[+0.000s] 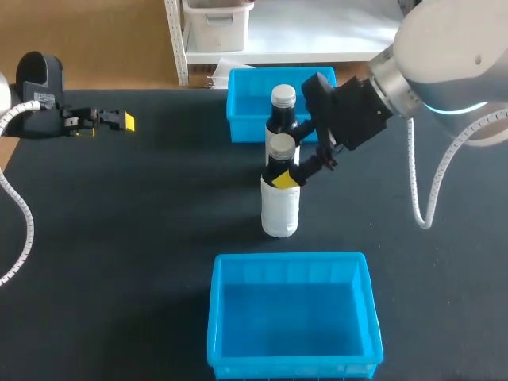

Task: Pick up the bottle, and place it in the far bin if it is heavy, or in the near bin if it is light.

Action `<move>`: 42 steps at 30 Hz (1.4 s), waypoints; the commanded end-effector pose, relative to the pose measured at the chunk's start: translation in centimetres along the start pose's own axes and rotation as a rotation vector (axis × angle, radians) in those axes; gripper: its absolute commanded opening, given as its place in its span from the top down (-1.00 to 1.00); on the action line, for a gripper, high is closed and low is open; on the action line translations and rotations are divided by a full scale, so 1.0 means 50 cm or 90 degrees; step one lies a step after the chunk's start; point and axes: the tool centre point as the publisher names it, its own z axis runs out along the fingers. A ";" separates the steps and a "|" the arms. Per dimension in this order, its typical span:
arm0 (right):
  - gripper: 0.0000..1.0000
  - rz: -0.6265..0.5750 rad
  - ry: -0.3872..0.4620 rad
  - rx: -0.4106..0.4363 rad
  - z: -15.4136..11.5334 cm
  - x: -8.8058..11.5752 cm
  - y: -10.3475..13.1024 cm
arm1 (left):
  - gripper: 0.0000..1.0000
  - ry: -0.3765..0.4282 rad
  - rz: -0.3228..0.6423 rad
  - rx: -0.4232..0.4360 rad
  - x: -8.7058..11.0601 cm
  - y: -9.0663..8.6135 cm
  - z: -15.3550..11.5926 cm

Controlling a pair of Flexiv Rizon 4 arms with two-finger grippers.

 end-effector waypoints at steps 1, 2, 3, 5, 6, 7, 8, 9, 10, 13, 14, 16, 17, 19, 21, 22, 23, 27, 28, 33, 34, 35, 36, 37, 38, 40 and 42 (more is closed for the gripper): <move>-0.52 0.000 -0.001 -0.001 0.004 0.000 -0.006 | -1.00 0.000 0.000 0.000 0.000 0.000 0.000; -0.49 0.000 -0.001 -0.001 0.005 0.000 -0.006 | -1.00 0.000 0.000 0.000 0.000 0.000 0.000; -0.40 -0.001 -0.001 0.000 0.005 0.000 -0.007 | -1.00 0.000 0.000 0.000 0.000 0.000 0.000; -0.33 -0.002 -0.002 0.001 0.005 -0.001 -0.009 | -1.00 0.000 0.000 0.000 0.000 0.000 0.000; -0.28 -0.002 -0.002 0.001 0.005 -0.002 -0.010 | -1.00 0.000 0.000 0.000 0.000 0.000 0.000; -0.22 -0.003 -0.002 0.002 0.005 -0.002 -0.010 | -1.00 0.000 0.000 0.000 0.000 0.000 0.000; -0.11 -0.003 -0.002 0.002 0.005 -0.002 -0.010 | -1.00 0.000 0.000 0.000 0.000 0.000 0.000; -0.05 -0.004 -0.002 0.002 0.004 -0.003 -0.011 | -1.00 0.000 0.000 0.000 0.000 0.000 0.000; 0.00 -0.004 -0.002 0.003 0.004 -0.003 -0.011 | -1.00 0.000 0.000 0.000 0.000 0.000 0.000; 0.01 -0.004 -0.002 0.002 0.005 -0.003 -0.010 | -1.00 0.000 0.000 0.000 0.000 0.000 0.000; 0.01 -0.003 -0.002 0.001 0.006 -0.002 -0.010 | -1.00 0.000 0.000 0.000 0.000 0.000 0.000; 0.02 -0.003 -0.002 0.000 0.007 -0.002 -0.010 | -1.00 0.000 0.000 0.000 0.000 0.000 0.000; 0.02 -0.003 -0.002 0.000 0.008 -0.002 -0.010 | -1.00 0.000 0.000 0.000 0.000 0.000 0.000; 0.04 -0.003 -0.002 0.000 0.008 -0.002 -0.010 | -1.00 0.000 0.000 0.000 0.000 0.000 0.000; 0.07 -0.003 -0.002 0.001 0.008 -0.002 -0.010 | -1.00 0.000 0.000 0.000 0.000 0.000 0.000; 0.10 -0.003 -0.002 0.001 0.008 -0.002 -0.010 | -1.00 0.000 0.000 0.000 0.000 0.000 0.000; 0.09 -0.004 -0.002 0.001 0.008 -0.002 -0.010 | -1.00 0.000 0.000 0.000 0.000 0.000 0.000; -0.11 -0.005 -0.001 0.000 0.007 -0.002 -0.009 | -1.00 0.000 0.000 0.000 0.000 0.000 0.000; -0.73 -0.005 -0.001 0.000 0.008 -0.002 -0.008 | -1.00 0.000 0.000 0.000 0.000 0.000 0.000; -1.00 -0.004 0.000 -0.003 0.009 0.000 -0.006 | -1.00 0.000 0.000 0.000 0.000 0.000 0.000; -1.00 -0.003 0.000 -0.002 0.009 0.001 -0.005 | -1.00 0.000 0.000 0.000 0.000 0.000 0.000; -1.00 -0.002 -0.001 -0.002 0.009 0.002 -0.005 | -1.00 0.000 0.000 0.000 0.000 0.000 0.000; -1.00 -0.001 -0.001 -0.002 0.009 0.002 -0.005 | -1.00 0.000 0.000 0.000 0.000 0.000 0.000; -1.00 0.000 -0.001 -0.001 0.009 0.003 -0.005 | -1.00 0.000 0.000 0.000 0.000 0.000 0.000; -1.00 0.000 -0.001 -0.002 0.010 0.004 -0.005 | -1.00 0.000 0.000 0.000 0.000 0.000 0.000; -1.00 0.000 -0.001 -0.002 0.011 0.006 -0.005 | -1.00 0.000 0.000 0.000 0.000 0.000 0.000; -1.00 0.000 -0.002 -0.001 0.012 0.009 -0.006 | -1.00 0.000 0.000 0.000 0.000 0.000 0.000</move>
